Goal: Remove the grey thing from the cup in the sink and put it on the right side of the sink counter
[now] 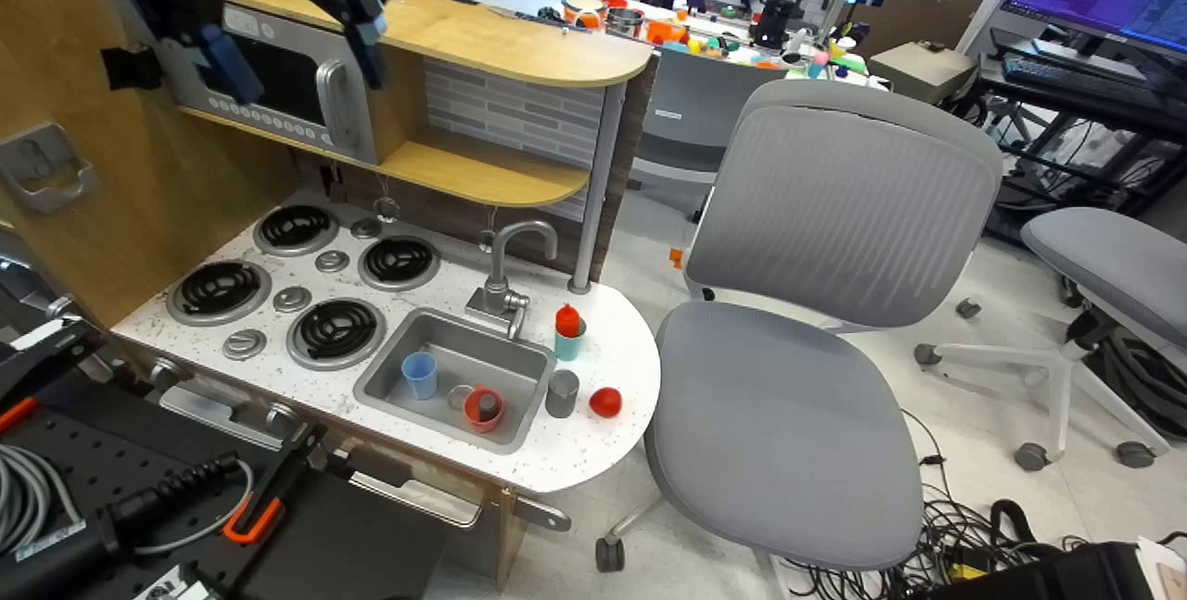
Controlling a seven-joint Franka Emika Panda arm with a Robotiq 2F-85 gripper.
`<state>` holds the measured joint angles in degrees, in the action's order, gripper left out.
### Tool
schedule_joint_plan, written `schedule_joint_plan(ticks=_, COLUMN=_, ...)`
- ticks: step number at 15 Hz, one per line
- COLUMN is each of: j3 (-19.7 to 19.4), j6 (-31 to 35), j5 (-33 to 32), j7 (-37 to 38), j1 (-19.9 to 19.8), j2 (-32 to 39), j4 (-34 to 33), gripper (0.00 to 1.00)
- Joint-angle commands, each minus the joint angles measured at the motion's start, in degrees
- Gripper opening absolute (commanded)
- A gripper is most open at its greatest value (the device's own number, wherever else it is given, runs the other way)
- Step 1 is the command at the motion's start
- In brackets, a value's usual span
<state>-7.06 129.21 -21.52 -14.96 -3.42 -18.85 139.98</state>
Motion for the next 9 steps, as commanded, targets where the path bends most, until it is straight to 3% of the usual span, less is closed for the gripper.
schedule_joint_plan(ticks=1, j3=-2.9, j6=13.5, j5=0.3, j7=-6.3, j1=-1.2, j2=8.7, j4=0.5, gripper=1.00)
schedule_joint_plan(ticks=5, j3=-4.2, j6=22.9, j5=2.8, j7=-11.7, j1=-2.5, j2=19.6, j4=-0.8, gripper=1.00)
schedule_joint_plan(ticks=9, j3=-2.7, j6=25.8, j5=6.9, j7=-15.6, j1=-4.2, j2=28.2, j4=-3.4, gripper=1.00)
